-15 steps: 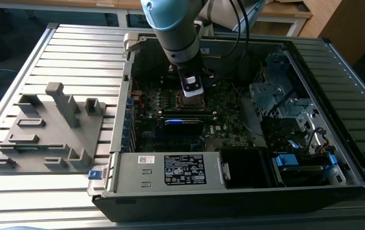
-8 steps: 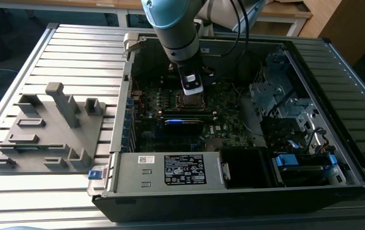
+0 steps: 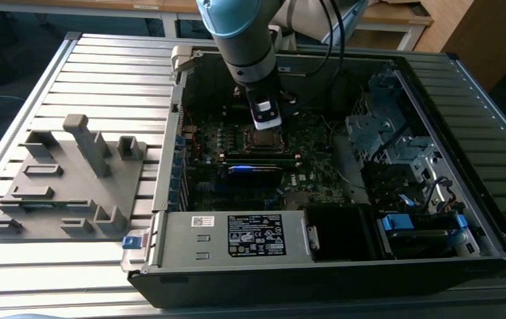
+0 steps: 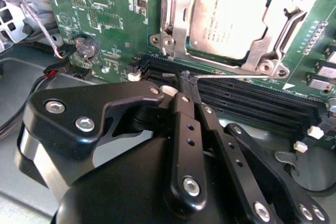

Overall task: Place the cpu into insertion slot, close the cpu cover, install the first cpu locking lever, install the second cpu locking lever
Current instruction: 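Install the first cpu locking lever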

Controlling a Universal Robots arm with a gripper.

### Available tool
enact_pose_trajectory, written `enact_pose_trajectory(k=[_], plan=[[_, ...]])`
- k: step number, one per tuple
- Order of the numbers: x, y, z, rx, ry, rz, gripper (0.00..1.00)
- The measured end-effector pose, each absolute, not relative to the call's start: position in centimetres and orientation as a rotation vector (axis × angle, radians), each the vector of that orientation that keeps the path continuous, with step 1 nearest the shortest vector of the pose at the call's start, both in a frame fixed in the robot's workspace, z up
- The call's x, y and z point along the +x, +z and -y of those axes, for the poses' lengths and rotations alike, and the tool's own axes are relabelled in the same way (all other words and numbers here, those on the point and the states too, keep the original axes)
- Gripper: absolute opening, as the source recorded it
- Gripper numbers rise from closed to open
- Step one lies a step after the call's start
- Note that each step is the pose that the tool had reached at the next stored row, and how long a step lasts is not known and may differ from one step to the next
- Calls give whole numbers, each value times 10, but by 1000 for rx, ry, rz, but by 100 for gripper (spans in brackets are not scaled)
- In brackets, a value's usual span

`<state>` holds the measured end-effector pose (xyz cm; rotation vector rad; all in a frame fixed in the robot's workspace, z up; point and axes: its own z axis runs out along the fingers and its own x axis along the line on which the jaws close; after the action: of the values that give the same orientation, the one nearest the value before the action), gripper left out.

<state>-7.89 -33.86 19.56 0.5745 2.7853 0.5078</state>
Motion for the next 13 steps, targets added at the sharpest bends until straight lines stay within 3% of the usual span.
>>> enact_pose_trajectory(k=[13], plan=[[-83, 194, 338, 575, 508, -2783, 11]])
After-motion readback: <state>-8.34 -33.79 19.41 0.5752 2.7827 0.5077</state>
